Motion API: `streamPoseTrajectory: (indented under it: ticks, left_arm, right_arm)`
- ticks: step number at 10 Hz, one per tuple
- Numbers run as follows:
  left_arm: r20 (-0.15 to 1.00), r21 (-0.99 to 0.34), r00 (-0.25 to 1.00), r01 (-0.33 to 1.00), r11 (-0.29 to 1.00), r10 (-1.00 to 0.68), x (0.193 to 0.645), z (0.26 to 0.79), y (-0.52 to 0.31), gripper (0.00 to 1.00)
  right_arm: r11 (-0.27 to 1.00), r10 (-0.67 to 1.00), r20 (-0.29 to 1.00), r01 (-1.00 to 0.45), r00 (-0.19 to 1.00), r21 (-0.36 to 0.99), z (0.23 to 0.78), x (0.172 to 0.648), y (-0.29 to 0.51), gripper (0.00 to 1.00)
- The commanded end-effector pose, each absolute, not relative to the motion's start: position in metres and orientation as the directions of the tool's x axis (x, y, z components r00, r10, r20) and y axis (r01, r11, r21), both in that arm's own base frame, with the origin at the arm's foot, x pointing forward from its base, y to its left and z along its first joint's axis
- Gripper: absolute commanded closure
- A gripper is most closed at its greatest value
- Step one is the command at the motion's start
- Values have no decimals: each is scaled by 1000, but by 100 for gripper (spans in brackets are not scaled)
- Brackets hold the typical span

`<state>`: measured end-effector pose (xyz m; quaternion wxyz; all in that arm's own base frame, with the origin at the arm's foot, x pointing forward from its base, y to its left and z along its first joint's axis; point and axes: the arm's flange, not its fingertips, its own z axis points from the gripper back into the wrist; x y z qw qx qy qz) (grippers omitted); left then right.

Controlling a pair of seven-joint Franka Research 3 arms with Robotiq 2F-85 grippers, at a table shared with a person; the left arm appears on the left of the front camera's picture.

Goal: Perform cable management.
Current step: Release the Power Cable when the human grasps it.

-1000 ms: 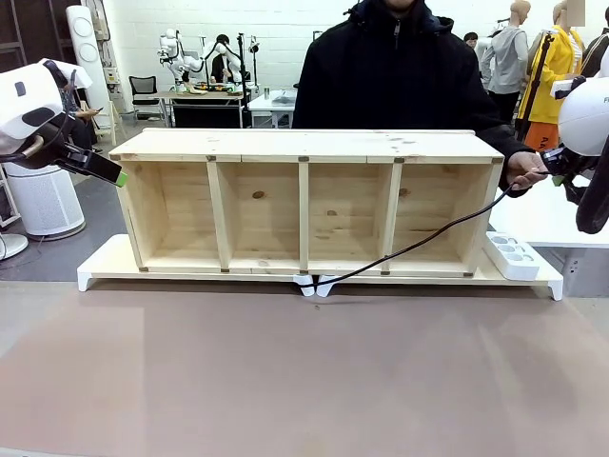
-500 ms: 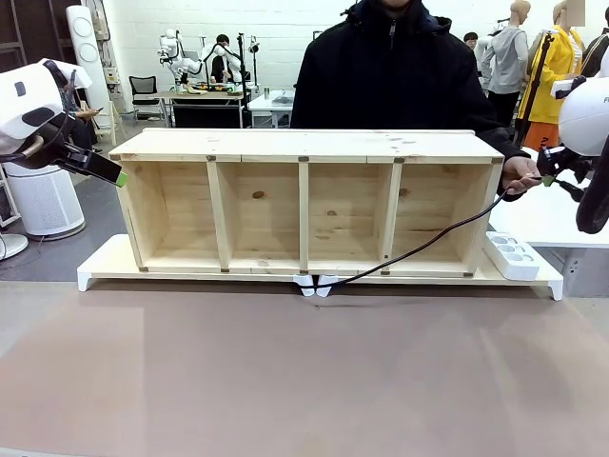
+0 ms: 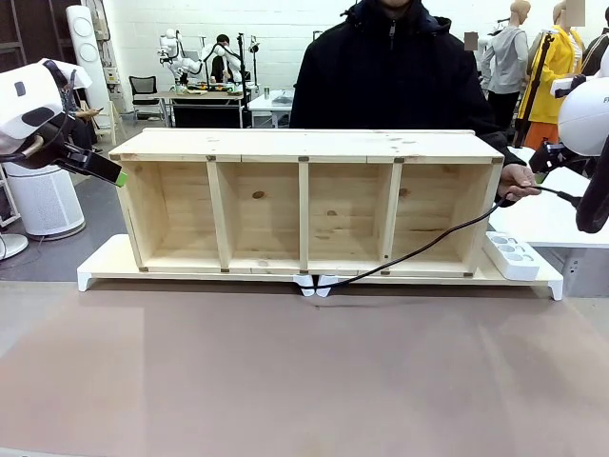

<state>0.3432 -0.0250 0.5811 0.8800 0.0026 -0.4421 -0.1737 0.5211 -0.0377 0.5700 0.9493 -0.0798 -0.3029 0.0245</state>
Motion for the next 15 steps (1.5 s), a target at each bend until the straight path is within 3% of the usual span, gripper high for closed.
streamPoseTrajectory:
  ticks: [1,15]
  left_arm:
    - [782,158,543,302,940,-306,344,581,-24,0]
    - [782,158,543,302,940,-306,344,581,-24,0]
  right_arm:
    - [986,91,562,4,822,-165,568,521,-39,0]
    - [986,91,562,4,822,-165,568,521,-39,0]
